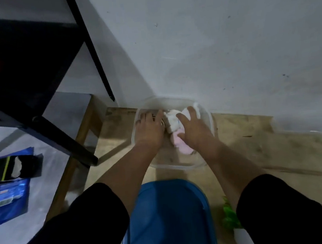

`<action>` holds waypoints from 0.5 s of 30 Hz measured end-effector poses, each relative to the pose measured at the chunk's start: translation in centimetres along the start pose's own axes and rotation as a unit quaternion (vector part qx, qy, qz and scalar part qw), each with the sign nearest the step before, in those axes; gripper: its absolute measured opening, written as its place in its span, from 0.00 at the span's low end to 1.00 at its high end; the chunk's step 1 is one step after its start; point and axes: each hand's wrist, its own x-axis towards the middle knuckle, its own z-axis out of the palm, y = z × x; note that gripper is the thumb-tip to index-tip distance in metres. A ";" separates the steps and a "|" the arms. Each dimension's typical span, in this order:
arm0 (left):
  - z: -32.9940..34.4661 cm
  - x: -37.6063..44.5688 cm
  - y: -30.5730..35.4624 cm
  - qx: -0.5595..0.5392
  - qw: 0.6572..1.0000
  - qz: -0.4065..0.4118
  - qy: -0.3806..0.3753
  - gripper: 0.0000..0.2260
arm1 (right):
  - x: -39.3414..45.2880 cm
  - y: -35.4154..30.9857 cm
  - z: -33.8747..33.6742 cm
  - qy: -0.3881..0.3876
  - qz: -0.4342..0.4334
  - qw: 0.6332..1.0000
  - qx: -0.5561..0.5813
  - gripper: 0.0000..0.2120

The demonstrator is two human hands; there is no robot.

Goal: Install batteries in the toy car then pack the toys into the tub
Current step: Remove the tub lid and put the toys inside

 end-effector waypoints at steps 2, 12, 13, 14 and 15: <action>0.6 0.1 -0.1 0.011 1.000 0.016 0.006 0.24 | -0.3 0.5 0.8 -0.008 -0.009 0.999 0.035 0.31; 0.2 -0.9 0.6 -0.028 0.997 0.000 -0.068 0.27 | -1.5 0.4 -2.6 -0.036 0.027 0.999 0.003 0.29; -0.4 -1.1 0.8 -0.031 0.997 0.004 -0.063 0.27 | -2.0 0.4 -3.2 -0.017 0.018 1.000 -0.004 0.29; -0.9 -1.5 1.2 -0.037 0.998 0.012 -0.056 0.28 | -2.4 0.4 -3.8 0.001 0.007 1.000 -0.010 0.30; -1.5 -1.9 1.5 -0.045 0.998 0.021 -0.047 0.28 | -2.9 0.4 -4.5 0.016 -0.005 1.000 -0.015 0.31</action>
